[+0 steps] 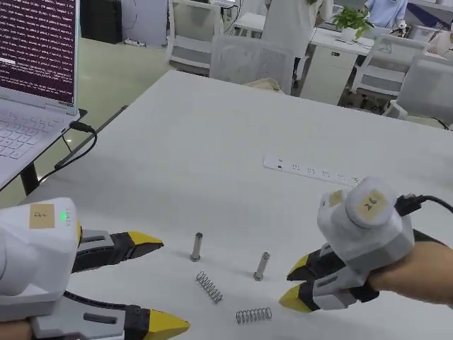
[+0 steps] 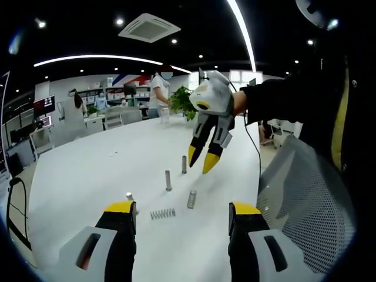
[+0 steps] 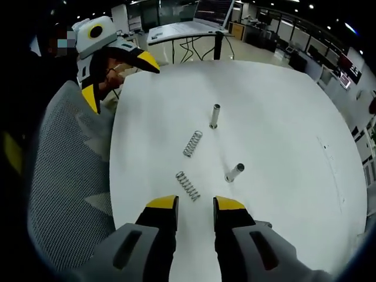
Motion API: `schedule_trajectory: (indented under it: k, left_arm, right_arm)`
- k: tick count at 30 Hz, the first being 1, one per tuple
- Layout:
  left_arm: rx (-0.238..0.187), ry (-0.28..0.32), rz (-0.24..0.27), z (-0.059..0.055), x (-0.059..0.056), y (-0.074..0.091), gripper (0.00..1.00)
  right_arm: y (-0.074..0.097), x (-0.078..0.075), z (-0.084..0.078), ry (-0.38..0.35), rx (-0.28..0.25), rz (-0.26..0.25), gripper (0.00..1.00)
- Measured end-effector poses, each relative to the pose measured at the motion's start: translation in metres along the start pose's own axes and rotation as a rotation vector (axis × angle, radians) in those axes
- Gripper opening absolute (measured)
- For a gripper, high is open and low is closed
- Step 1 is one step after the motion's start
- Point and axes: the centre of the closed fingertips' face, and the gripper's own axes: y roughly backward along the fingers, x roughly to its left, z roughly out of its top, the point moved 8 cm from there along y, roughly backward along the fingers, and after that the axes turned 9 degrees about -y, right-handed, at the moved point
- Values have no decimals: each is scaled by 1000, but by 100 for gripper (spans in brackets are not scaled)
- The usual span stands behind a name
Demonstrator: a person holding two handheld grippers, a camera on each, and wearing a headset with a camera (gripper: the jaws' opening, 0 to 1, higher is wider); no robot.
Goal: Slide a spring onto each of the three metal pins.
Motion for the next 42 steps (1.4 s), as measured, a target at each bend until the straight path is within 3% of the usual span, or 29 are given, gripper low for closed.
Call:
schedule_trajectory:
  k: [10, 19, 42]
  left_arm:
    - [4, 2, 0, -1, 0, 0, 59]
    - [7, 5, 0, -1, -1, 0, 59]
    - [4, 13, 1, -1, -2, 0, 57]
  right_arm:
    - [-37, 4, -5, 40, 65, 38, 20]
    - [-51, 0, -6, 58, 89, 53, 17]
    - [-57, -1, -20, 116, 134, 38, 11]
